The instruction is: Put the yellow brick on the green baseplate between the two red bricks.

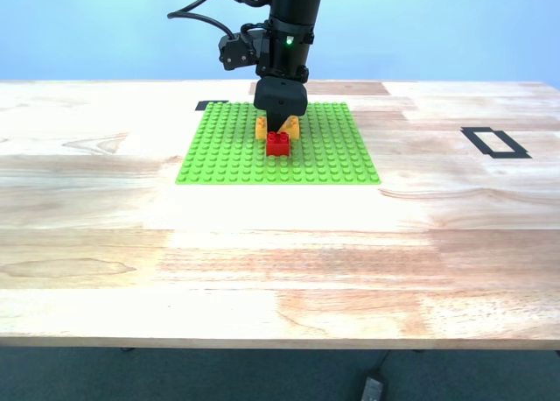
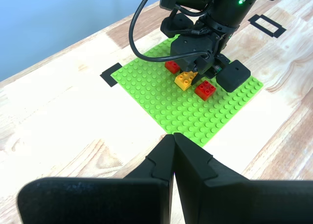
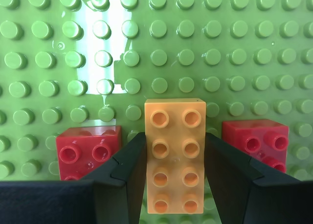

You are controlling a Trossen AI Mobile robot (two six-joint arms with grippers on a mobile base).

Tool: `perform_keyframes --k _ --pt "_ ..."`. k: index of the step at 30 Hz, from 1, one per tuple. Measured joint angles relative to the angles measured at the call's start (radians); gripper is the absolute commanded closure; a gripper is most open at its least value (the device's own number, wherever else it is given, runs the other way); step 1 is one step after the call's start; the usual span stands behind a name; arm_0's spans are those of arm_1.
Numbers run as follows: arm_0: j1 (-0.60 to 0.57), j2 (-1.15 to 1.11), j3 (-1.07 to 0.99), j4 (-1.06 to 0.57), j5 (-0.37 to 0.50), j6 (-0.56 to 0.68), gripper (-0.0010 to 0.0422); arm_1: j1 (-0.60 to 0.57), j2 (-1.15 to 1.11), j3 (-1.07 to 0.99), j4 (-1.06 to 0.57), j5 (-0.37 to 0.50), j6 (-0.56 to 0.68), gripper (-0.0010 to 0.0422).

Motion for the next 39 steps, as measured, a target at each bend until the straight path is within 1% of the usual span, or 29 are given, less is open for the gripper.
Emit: perform_keyframes --k 5,8,13,21,24,26,28,34,37,39 --pt "0.000 0.000 0.000 0.000 0.000 0.000 0.0412 0.000 -0.002 -0.003 0.016 -0.001 0.024 0.0197" --pt "0.000 0.000 0.000 0.000 0.000 0.000 0.0412 0.000 -0.005 -0.007 0.019 0.000 0.036 0.0165" --pt "0.000 0.000 0.000 0.000 0.000 0.000 0.0413 0.000 -0.021 -0.017 0.029 0.033 0.034 0.0162" --pt "0.000 0.000 0.000 0.000 0.000 0.003 0.0412 0.001 -0.059 -0.020 0.030 0.034 0.035 0.0165" --pt "0.000 0.000 0.000 0.000 0.000 0.003 0.0412 -0.003 -0.088 -0.023 0.028 0.035 0.041 0.0188" --pt "0.000 0.000 0.000 -0.001 0.000 0.003 0.0413 -0.007 -0.100 -0.025 0.024 0.036 0.040 0.0221" --pt "0.000 0.000 0.000 -0.001 0.000 0.003 0.0413 -0.013 -0.101 -0.026 0.006 0.034 0.041 0.0263" --pt "0.000 0.000 0.000 -0.001 0.000 0.003 0.0412 -0.012 -0.093 -0.056 -0.011 0.032 0.040 0.0419" --pt "0.000 0.000 0.000 0.000 0.000 0.003 0.0412 -0.006 -0.094 -0.067 -0.010 0.032 0.026 0.0396" --pt "0.000 0.000 0.000 0.000 0.000 0.003 0.0413 -0.006 -0.095 -0.067 -0.007 0.027 0.037 0.0393"
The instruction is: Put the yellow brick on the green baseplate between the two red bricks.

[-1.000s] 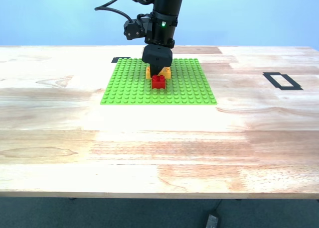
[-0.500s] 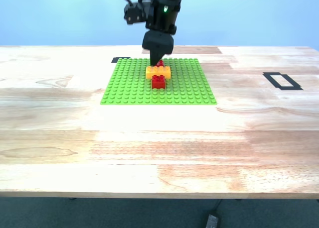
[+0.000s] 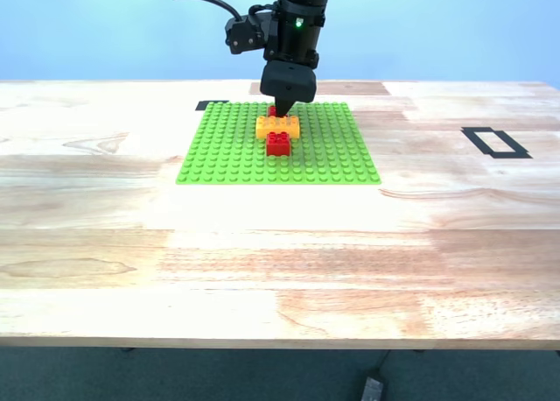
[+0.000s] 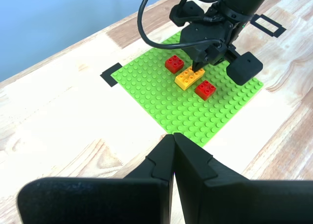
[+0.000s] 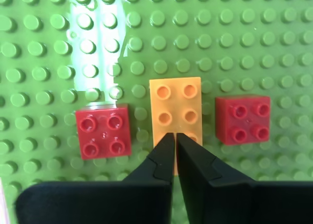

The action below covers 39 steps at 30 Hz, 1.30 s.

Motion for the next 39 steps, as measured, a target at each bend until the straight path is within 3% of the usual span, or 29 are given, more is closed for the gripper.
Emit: perform_keyframes --k 29,39 --pt "0.000 -0.001 0.000 -0.018 0.000 0.005 0.0413 0.006 0.090 -0.001 0.054 -0.015 0.016 0.0393" --pt "0.000 -0.018 0.000 -0.014 -0.010 0.008 0.0413 -0.029 -0.121 -0.003 0.033 -0.035 0.016 0.0393"
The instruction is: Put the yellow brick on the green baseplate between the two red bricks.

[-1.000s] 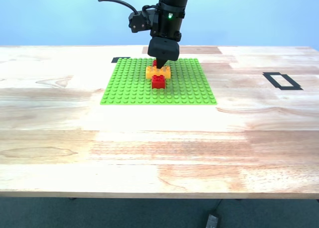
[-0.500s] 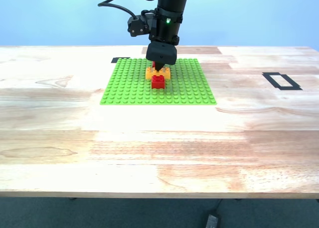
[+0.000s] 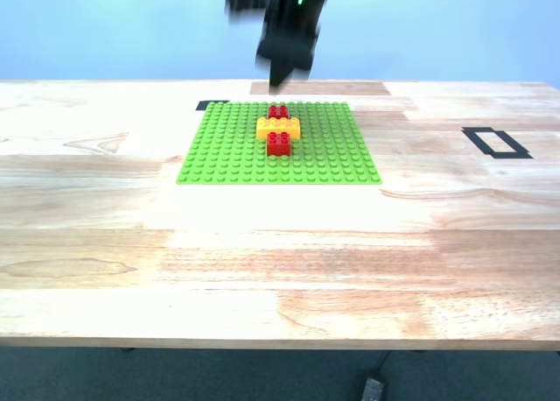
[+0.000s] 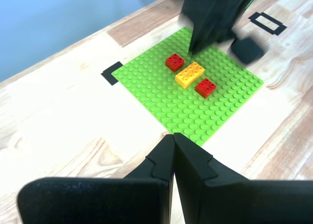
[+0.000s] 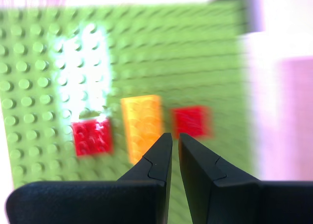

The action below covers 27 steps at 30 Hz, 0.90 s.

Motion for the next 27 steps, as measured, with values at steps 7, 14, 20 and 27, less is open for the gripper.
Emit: perform_keyframes --k 7,14,20,27 --pt "0.000 -0.018 0.000 0.034 0.000 -0.001 0.0413 -0.084 -0.284 -0.119 0.008 0.015 0.021 0.0393" --pt "0.000 -0.063 -0.026 0.145 0.003 -0.025 0.0412 -0.199 -0.669 -0.412 0.185 0.007 0.170 0.0393" --pt "0.000 -0.219 -0.192 0.423 0.004 -0.158 0.0412 -0.299 -1.072 -0.747 0.418 0.006 0.359 0.0393" --pt "0.000 -0.459 -0.470 0.726 -0.126 -0.348 0.0413 -0.404 -1.485 -1.188 0.774 0.013 0.591 0.0393"
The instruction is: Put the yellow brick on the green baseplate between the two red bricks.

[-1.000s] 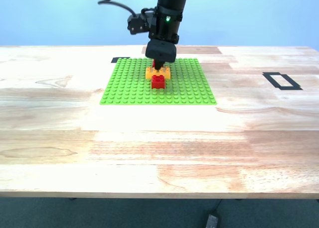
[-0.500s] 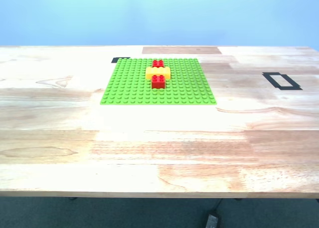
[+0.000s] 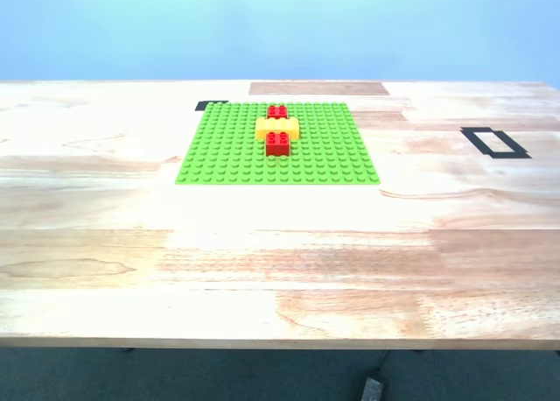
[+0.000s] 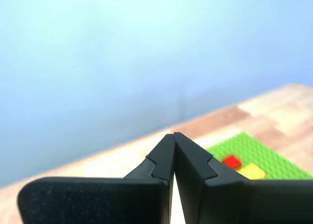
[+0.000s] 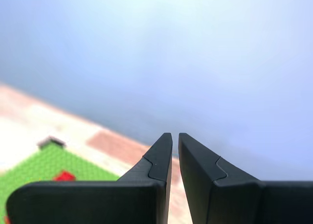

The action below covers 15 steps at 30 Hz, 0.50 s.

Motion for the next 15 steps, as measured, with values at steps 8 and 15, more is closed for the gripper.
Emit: perform_keyframes --k 8,15 --pt "0.000 -0.198 -0.296 0.188 -0.110 -0.116 0.0413 -0.005 -0.262 -0.386 0.186 0.176 0.137 0.0393" --pt "0.000 -0.330 -0.444 0.229 -0.190 -0.106 0.0413 -0.006 -0.415 -0.553 0.286 0.191 0.119 0.0393"
